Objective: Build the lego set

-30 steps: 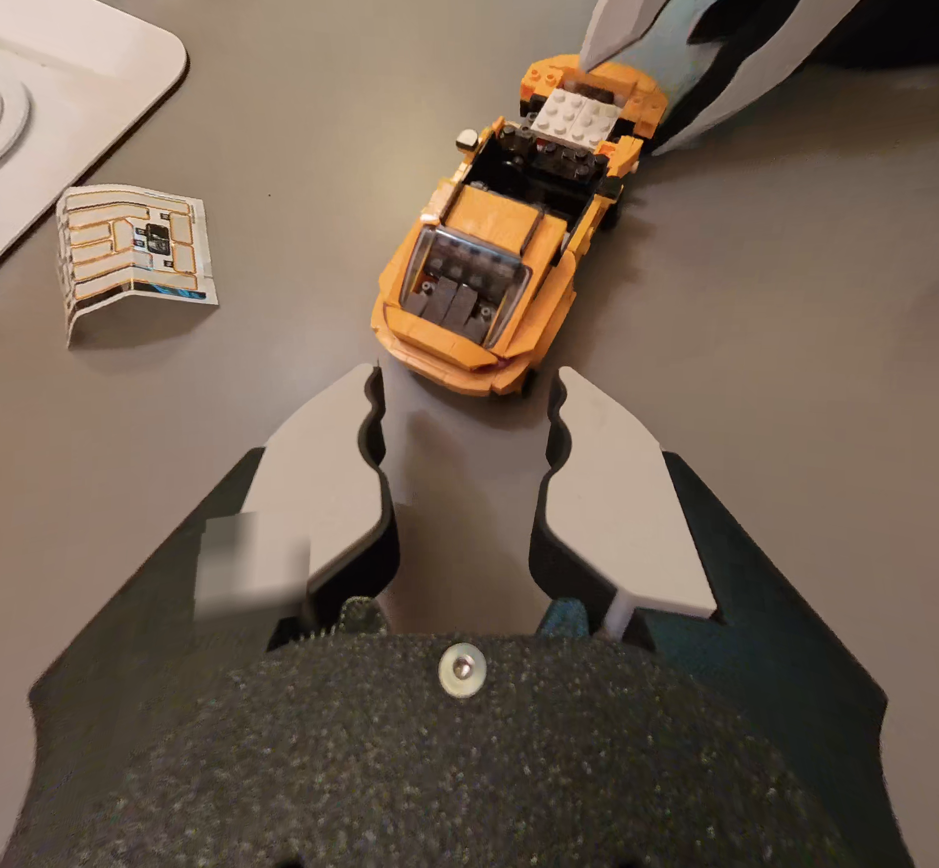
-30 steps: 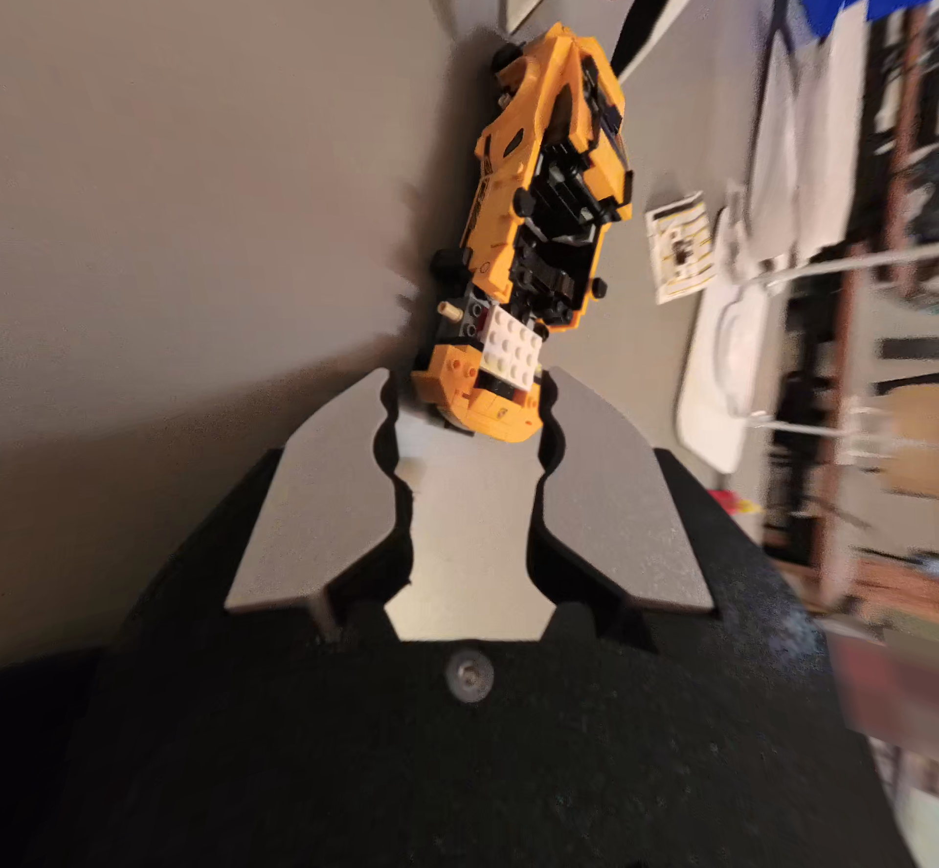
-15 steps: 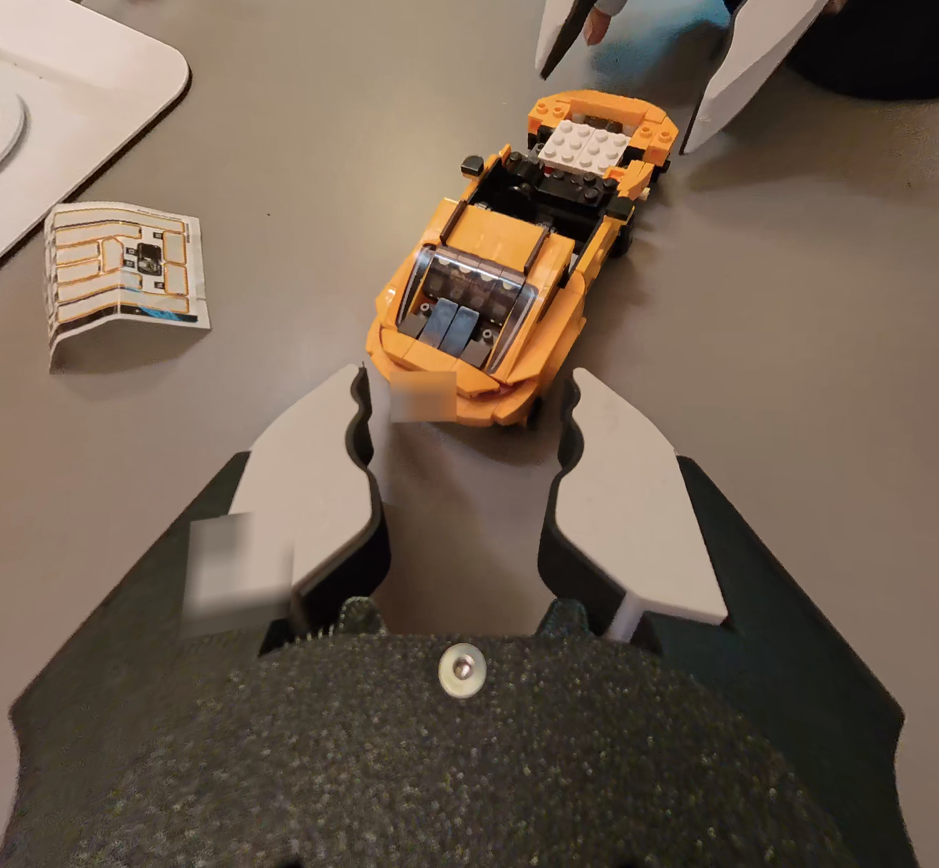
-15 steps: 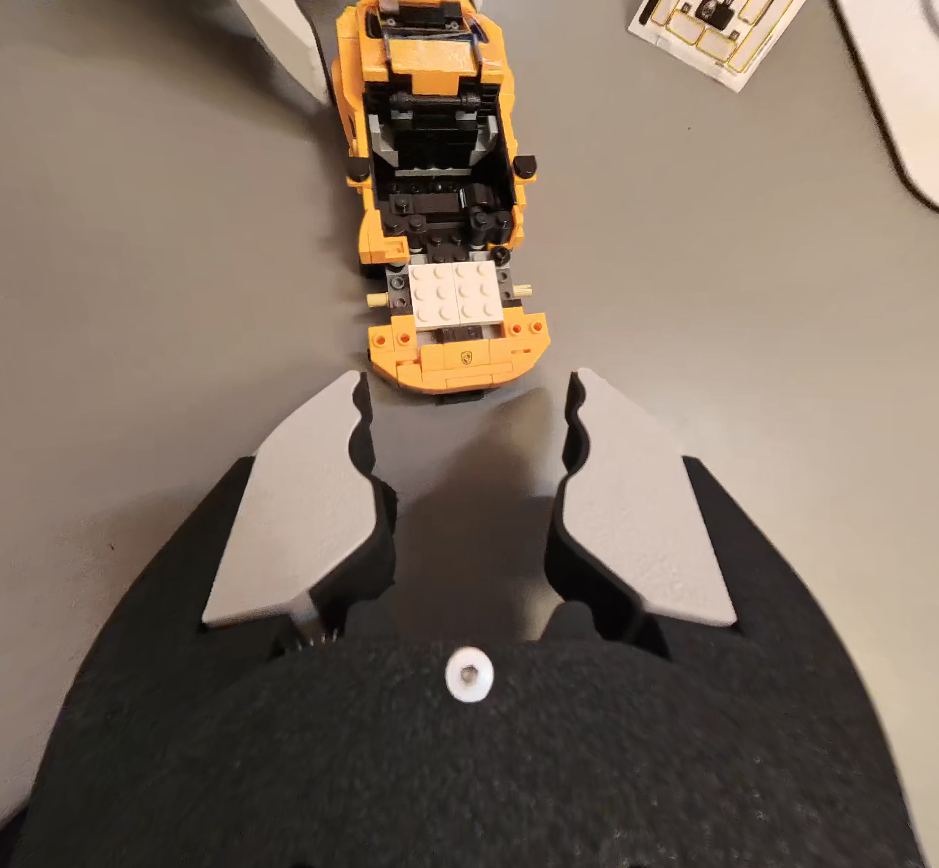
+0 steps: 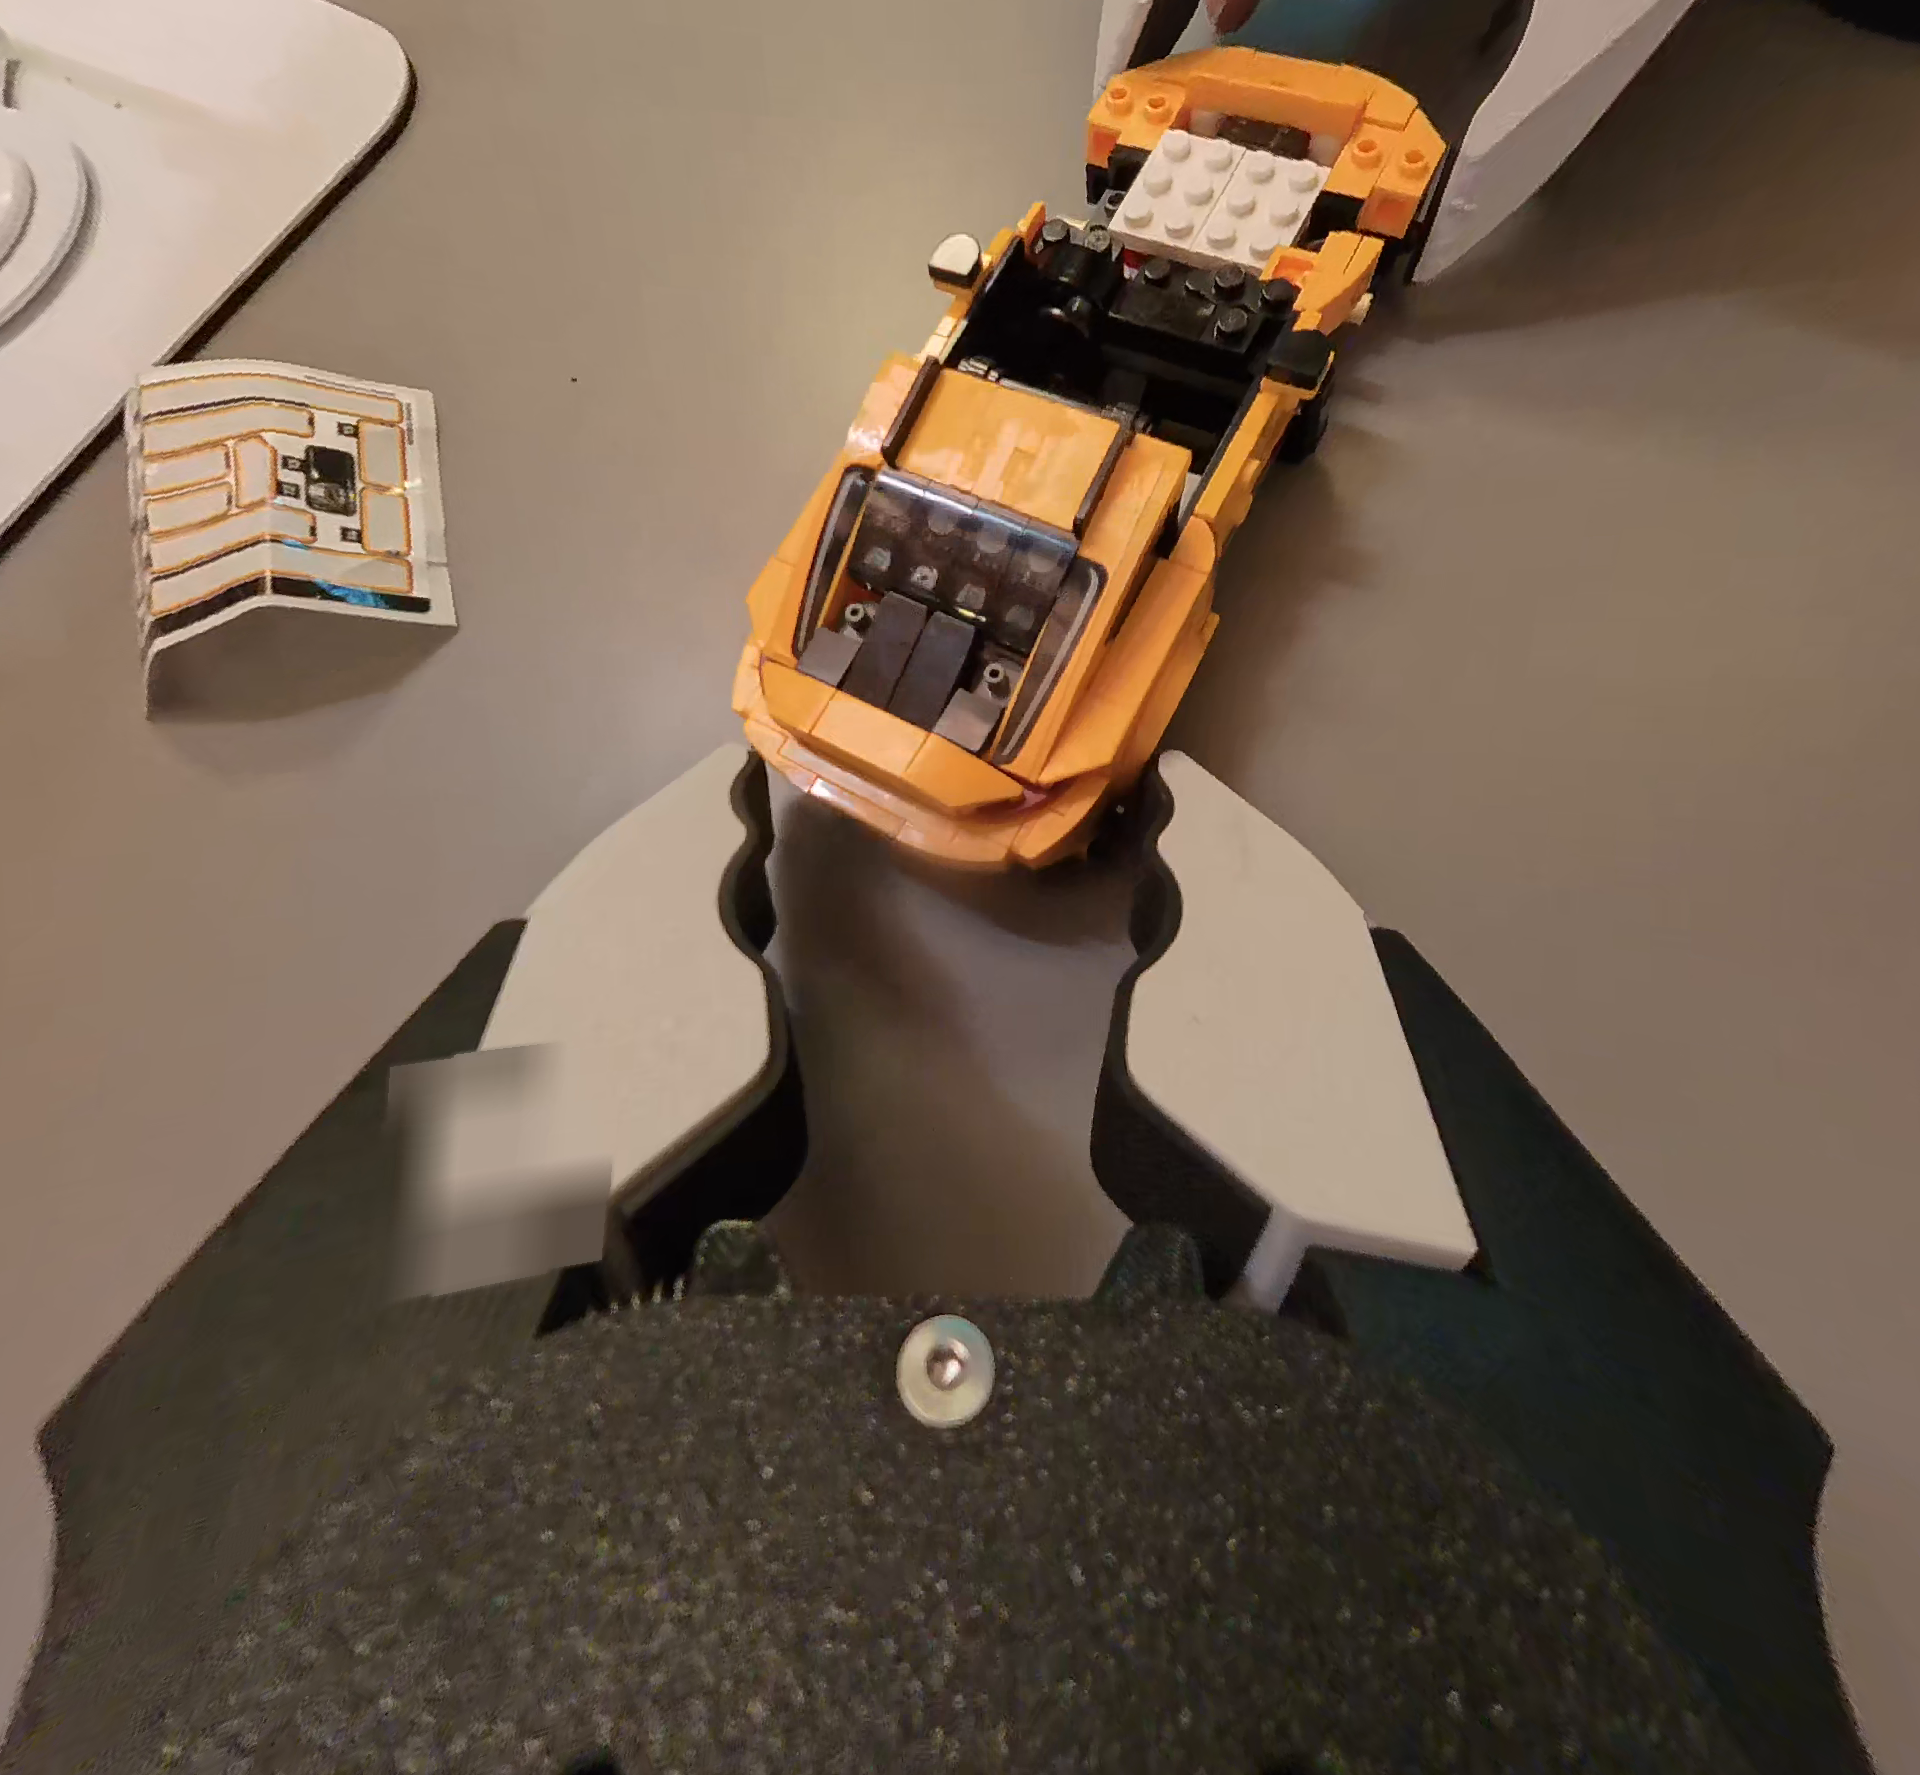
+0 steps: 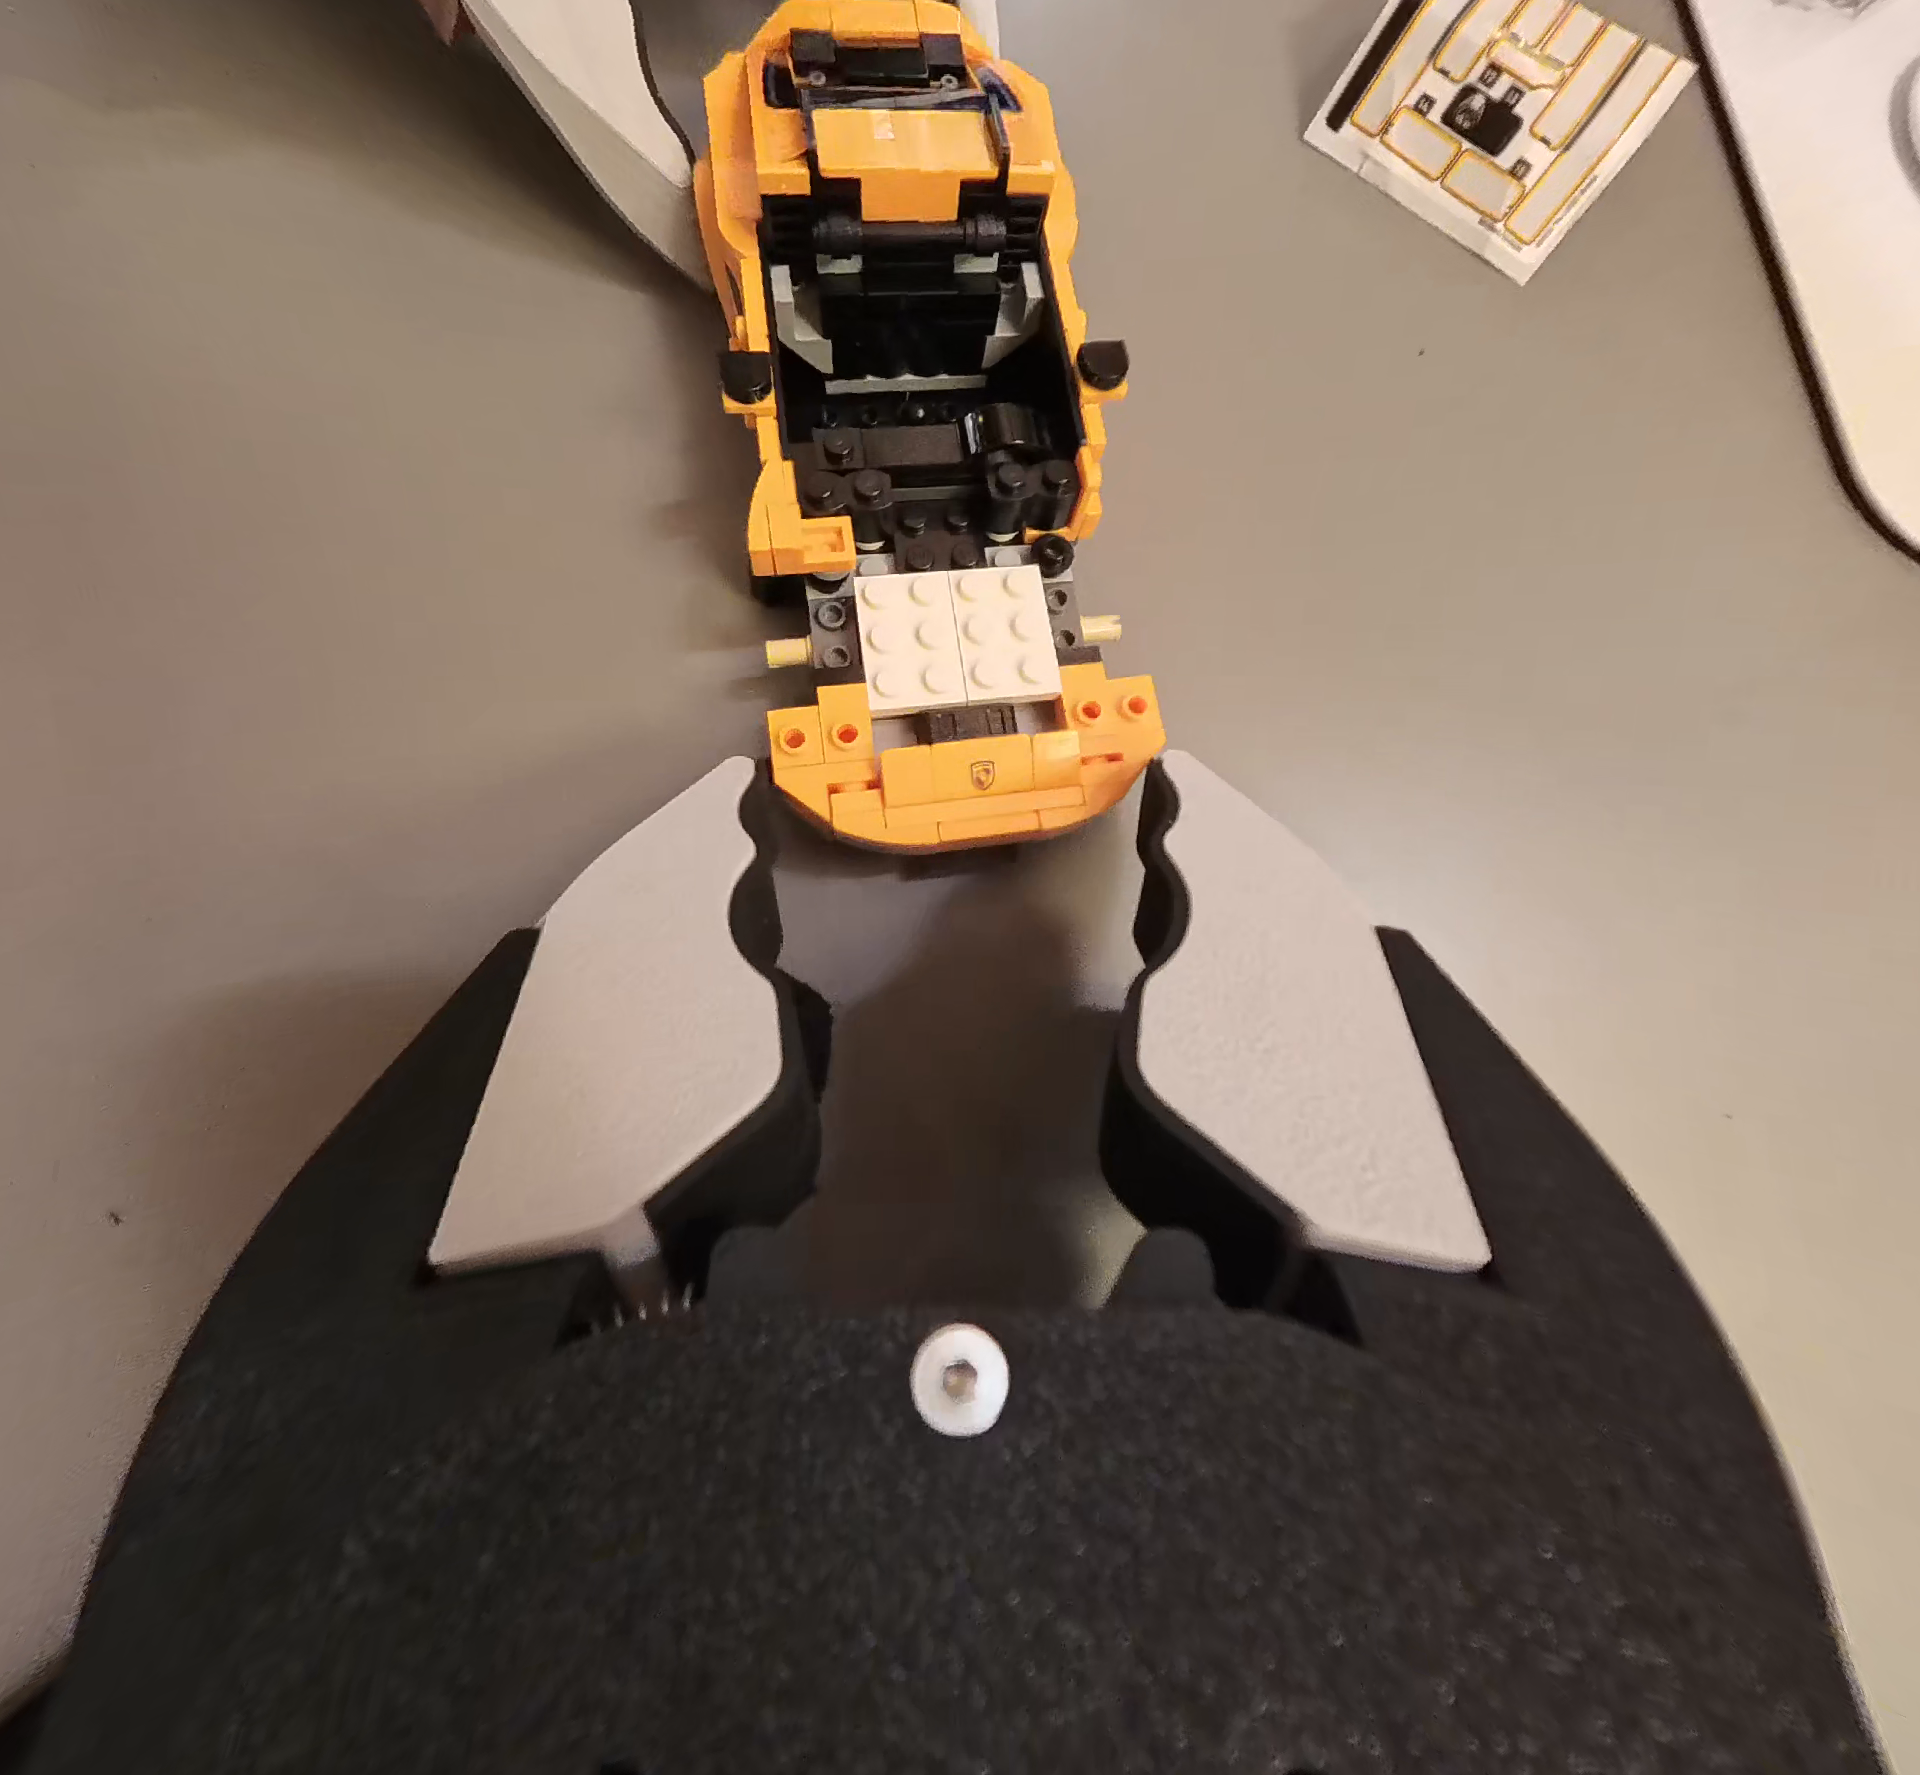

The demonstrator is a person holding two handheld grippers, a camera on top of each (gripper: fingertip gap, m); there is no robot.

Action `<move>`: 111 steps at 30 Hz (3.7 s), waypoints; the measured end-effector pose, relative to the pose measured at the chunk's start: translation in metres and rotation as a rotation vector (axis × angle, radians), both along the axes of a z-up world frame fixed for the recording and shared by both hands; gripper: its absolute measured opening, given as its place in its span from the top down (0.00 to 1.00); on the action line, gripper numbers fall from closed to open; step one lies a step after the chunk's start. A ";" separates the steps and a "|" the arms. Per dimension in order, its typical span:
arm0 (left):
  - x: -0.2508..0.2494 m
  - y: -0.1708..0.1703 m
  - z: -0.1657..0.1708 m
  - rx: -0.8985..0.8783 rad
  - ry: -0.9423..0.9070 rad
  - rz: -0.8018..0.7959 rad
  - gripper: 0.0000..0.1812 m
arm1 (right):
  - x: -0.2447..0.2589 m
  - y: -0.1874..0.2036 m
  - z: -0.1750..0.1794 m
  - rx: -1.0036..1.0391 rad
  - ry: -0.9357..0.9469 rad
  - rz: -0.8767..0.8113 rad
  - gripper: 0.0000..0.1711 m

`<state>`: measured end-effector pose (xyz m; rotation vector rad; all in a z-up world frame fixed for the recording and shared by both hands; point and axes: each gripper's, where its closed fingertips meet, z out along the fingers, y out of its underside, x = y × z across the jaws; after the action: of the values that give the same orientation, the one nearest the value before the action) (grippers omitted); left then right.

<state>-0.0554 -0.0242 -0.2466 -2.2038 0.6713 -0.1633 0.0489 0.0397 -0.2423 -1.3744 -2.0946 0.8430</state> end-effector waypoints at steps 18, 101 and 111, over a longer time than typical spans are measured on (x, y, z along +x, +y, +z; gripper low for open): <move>-0.016 -0.003 0.009 0.000 -0.181 0.010 0.66 | 0.004 -0.029 0.029 -0.253 0.099 0.066 0.67; 0.009 0.013 0.065 0.319 -0.080 0.069 0.84 | -0.058 -0.027 0.136 -0.732 0.332 -0.091 0.77; 0.009 0.011 0.062 0.274 -0.155 0.236 0.84 | -0.055 -0.040 0.075 -0.259 0.280 -0.249 0.56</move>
<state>-0.0462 -0.0127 -0.1842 -1.9641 0.3231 -0.1114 -0.0061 -0.0006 -0.1677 -1.5095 -1.6080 1.1547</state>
